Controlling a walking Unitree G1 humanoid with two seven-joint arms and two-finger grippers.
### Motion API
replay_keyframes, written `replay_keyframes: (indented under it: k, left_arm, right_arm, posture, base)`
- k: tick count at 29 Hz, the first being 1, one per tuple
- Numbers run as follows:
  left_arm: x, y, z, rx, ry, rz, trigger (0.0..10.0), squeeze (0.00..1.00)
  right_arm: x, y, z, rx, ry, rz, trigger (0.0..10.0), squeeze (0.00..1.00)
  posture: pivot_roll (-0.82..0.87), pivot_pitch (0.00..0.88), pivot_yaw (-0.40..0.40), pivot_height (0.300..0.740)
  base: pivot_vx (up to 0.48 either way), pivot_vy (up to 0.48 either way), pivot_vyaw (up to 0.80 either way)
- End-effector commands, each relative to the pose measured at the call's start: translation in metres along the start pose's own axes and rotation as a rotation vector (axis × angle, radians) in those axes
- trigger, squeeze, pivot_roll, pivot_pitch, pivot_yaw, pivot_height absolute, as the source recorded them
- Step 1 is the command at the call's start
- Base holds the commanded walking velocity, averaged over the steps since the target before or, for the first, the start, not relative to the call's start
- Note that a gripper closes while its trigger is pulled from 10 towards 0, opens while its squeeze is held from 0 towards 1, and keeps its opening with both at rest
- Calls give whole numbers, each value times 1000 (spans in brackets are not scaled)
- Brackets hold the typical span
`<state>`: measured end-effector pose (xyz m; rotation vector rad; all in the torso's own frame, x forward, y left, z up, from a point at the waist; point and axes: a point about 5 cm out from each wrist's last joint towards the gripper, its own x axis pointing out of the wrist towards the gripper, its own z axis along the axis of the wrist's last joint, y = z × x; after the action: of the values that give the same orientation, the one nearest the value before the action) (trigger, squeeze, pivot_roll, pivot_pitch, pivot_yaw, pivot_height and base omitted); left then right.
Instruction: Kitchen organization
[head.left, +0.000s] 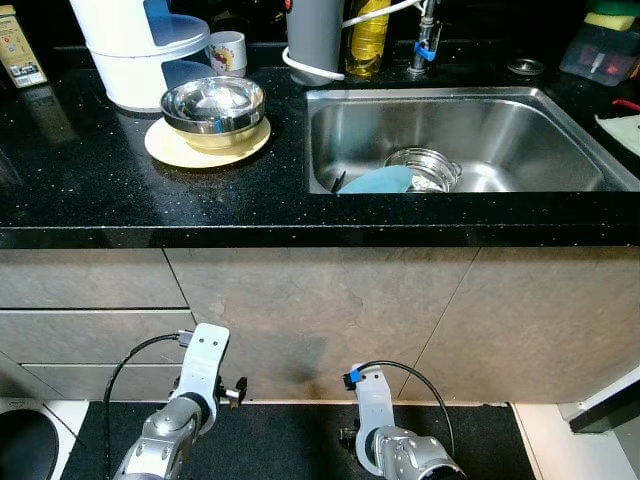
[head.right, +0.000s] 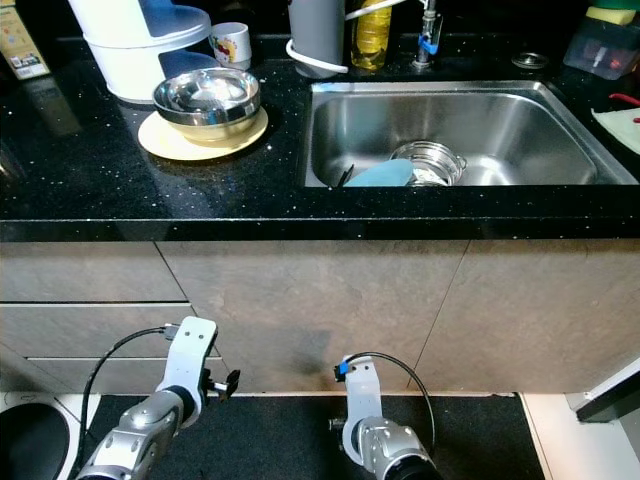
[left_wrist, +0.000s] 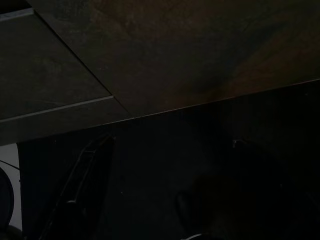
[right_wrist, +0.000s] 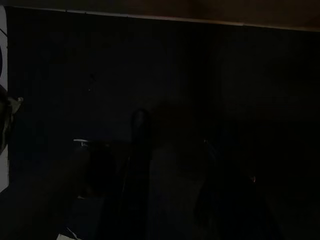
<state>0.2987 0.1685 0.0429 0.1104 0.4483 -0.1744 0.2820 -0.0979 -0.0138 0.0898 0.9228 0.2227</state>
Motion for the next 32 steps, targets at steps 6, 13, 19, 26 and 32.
replay_keyframes:
  k: [6,13,19,26,32]
  left_arm:
    - [-1,2,-5,-4,28,3,10000,0]
    - [-1,2,-5,-3,30,2,10000,0]
    - [-2,1,-6,-4,26,6,10000,0]
    - [-2,2,-7,-3,26,9,10000,0]
    - [-3,0,-8,-8,23,11,10000,0]
  right_arm:
    - [1,2,-5,17,22,2,10000,0]
    - [1,2,-5,20,21,1,10000,0]
    - [1,2,-6,11,23,3,10000,0]
    - [1,4,-6,-14,25,7,10000,0]
    - [1,2,-8,6,20,0,10000,0]
  posture:
    - [14,240,26,740]
    - [12,240,29,740]
    - [-3,231,20,740]
    - [-36,219,20,740]
    - [-51,220,15,740]
  base:
    - [0,0,0]
    - [0,0,0]
    - [0,0,0]
    - [0,0,0]
    - [0,0,0]
